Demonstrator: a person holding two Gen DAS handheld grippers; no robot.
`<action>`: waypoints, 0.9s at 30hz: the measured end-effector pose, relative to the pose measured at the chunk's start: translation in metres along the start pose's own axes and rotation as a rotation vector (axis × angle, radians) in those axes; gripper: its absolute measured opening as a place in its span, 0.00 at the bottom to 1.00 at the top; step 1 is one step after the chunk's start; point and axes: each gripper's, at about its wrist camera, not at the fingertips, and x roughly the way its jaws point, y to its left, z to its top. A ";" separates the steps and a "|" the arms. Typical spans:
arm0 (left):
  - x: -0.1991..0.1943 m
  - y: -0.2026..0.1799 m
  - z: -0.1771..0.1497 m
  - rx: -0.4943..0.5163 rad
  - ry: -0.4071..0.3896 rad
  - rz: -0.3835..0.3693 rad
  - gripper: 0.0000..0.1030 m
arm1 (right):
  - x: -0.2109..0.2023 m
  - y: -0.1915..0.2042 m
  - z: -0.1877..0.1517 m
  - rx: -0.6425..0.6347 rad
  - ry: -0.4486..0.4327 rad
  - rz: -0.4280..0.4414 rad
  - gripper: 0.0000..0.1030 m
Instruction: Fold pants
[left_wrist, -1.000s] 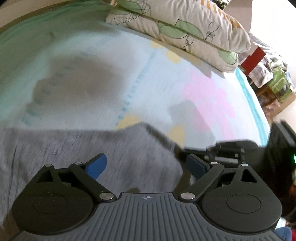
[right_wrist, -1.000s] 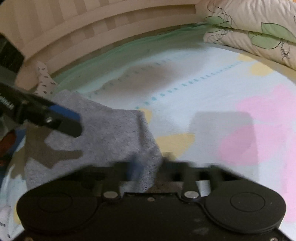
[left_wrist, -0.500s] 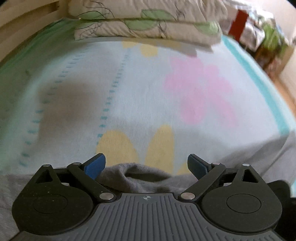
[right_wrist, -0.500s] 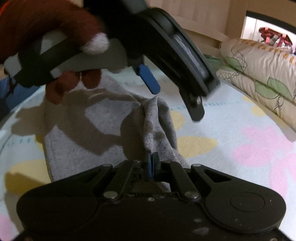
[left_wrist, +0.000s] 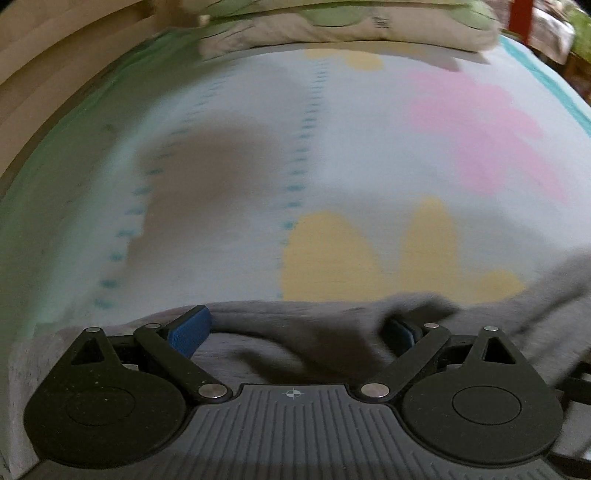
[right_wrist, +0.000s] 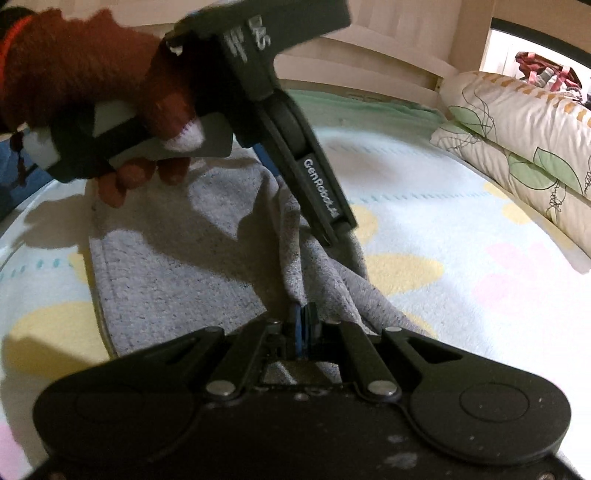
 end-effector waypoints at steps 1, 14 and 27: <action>0.003 0.004 -0.002 -0.020 0.000 0.008 0.94 | 0.001 0.000 0.001 0.000 0.001 -0.002 0.05; -0.006 0.033 -0.017 -0.221 -0.109 0.018 0.95 | -0.020 -0.077 0.034 0.174 -0.090 -0.015 0.17; -0.008 0.042 -0.020 -0.272 -0.136 -0.018 0.95 | 0.041 -0.121 0.041 0.133 0.032 0.166 0.34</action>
